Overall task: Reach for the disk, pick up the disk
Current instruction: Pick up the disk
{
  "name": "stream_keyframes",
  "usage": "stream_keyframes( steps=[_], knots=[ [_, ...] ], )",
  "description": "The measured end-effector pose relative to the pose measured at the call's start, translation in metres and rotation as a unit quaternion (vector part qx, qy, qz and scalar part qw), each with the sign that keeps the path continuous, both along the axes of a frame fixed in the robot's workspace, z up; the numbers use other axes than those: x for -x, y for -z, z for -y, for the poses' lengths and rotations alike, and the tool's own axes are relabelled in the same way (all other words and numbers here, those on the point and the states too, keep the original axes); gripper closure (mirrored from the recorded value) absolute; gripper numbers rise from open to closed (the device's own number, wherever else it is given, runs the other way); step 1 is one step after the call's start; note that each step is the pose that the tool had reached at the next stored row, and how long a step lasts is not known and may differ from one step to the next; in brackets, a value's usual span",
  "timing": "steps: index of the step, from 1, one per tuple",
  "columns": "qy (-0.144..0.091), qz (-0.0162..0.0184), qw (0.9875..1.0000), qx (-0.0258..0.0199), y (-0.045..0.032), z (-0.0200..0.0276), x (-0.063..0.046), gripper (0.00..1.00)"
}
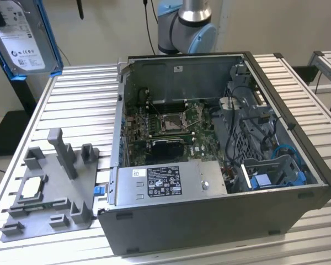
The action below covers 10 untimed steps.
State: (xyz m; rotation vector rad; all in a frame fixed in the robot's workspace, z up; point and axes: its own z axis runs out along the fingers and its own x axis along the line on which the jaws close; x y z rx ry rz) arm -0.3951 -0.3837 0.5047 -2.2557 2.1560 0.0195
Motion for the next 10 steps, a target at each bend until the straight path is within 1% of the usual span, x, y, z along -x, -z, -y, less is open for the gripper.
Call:
stream_keyframes(
  steps=[4,10],
  knots=[
    [0.000,0.0000,1.0000,0.0000,0.0002,0.0000,-0.006,1.00],
    [0.000,-0.0001,1.0000,0.0000,0.0005,0.0000,-0.022,1.00]
  ],
)
